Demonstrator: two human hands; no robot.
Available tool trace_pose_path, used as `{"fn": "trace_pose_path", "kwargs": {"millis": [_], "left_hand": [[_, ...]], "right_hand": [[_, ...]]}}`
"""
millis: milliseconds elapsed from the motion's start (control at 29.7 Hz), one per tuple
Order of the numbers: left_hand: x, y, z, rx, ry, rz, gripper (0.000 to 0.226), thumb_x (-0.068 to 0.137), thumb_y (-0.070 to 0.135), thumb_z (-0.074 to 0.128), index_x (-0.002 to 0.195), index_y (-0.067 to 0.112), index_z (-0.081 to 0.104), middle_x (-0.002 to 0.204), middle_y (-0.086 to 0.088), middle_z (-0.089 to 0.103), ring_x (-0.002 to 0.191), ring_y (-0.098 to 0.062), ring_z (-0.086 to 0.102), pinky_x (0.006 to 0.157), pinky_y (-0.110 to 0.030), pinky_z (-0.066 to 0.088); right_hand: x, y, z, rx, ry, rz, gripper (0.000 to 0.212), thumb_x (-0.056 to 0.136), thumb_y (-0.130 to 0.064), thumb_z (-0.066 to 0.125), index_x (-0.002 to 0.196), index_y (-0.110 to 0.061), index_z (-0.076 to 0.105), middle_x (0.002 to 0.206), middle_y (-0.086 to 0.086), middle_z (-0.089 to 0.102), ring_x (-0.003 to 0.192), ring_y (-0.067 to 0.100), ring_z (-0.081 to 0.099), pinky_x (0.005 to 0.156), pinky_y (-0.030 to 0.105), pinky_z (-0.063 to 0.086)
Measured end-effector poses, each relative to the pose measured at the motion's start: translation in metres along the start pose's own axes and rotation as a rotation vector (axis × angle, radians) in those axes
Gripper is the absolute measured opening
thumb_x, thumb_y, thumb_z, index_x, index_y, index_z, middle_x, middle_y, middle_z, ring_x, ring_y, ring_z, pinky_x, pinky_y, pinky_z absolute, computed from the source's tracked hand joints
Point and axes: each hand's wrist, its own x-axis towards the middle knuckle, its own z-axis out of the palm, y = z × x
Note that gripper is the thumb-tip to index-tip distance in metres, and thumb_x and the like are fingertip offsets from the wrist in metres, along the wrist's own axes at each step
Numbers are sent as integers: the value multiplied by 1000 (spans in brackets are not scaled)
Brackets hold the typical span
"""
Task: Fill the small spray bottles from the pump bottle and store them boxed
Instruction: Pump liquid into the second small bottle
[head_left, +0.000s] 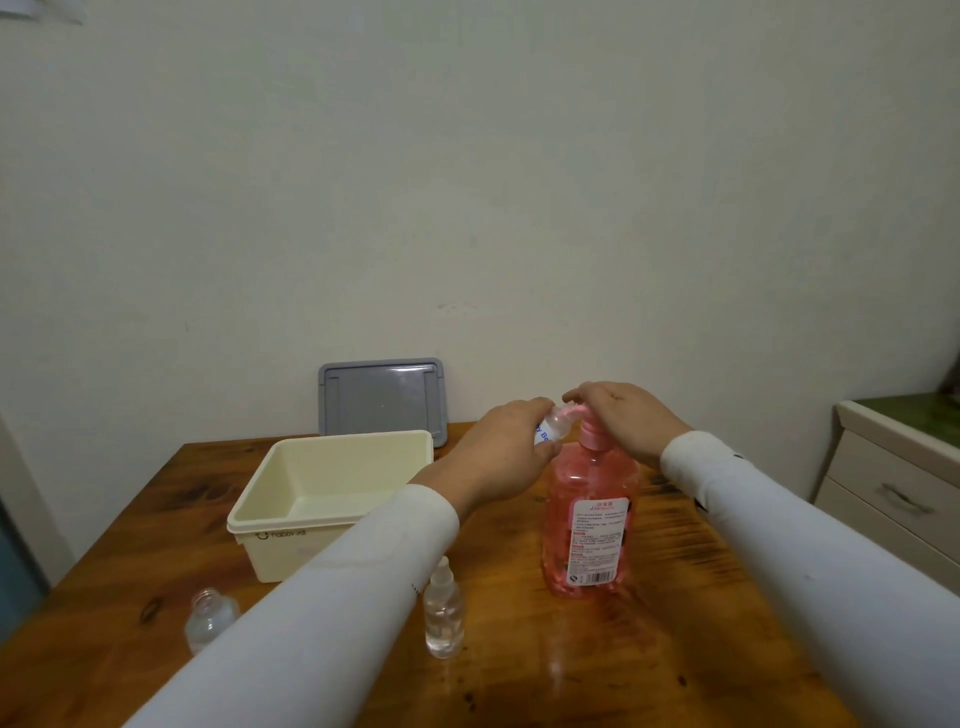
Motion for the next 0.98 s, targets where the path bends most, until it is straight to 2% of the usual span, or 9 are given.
{"fn": "trace_pose_path", "kwargs": {"millis": [202,404,639,774,909,976], "left_hand": [[1,8,-13,12,32,26,34,94,31,57,126,21,51,113,0,60,90,-15,52,73,-25,39],[-2,4,-3,-19,17,16,30,94,33,57,123,23,52,112,0,61,90,-15,54,71,-24,40],[0,4,-6,-13,10,9,33,95,33,56,125,23,51,114,0,60,91,-14,54,73,-25,40],[1,8,-13,7,27,38,32,95,31,55,125,21,51,113,-2,60,91,-15,53,72,-25,39],[-3,6,-8,0,14,22,29,94,34,56,121,22,53,112,-1,62,92,-17,56,77,-30,47],[-5,5,-5,-1,-6,11,29,94,33,57,121,22,53,111,-1,62,92,-17,56,77,-30,48]], "right_hand": [[1,-6,-12,-53,19,1,41,101,-22,28,128,-13,57,136,10,54,121,24,48,93,29,34],[0,2,1,121,61,18,37,98,-24,33,108,-16,67,115,8,64,96,17,54,75,28,40],[-2,-3,-2,99,64,44,39,99,-23,31,115,-13,65,121,10,62,101,20,53,82,30,38],[-1,-6,-6,116,85,92,33,98,-15,38,124,-8,59,128,14,59,115,27,53,92,32,40],[-5,-2,1,159,96,63,36,97,-19,35,111,-11,67,116,10,65,106,25,57,89,34,42],[-5,-1,5,139,67,65,39,97,-21,32,111,-11,67,117,11,64,104,23,56,88,34,42]]}}
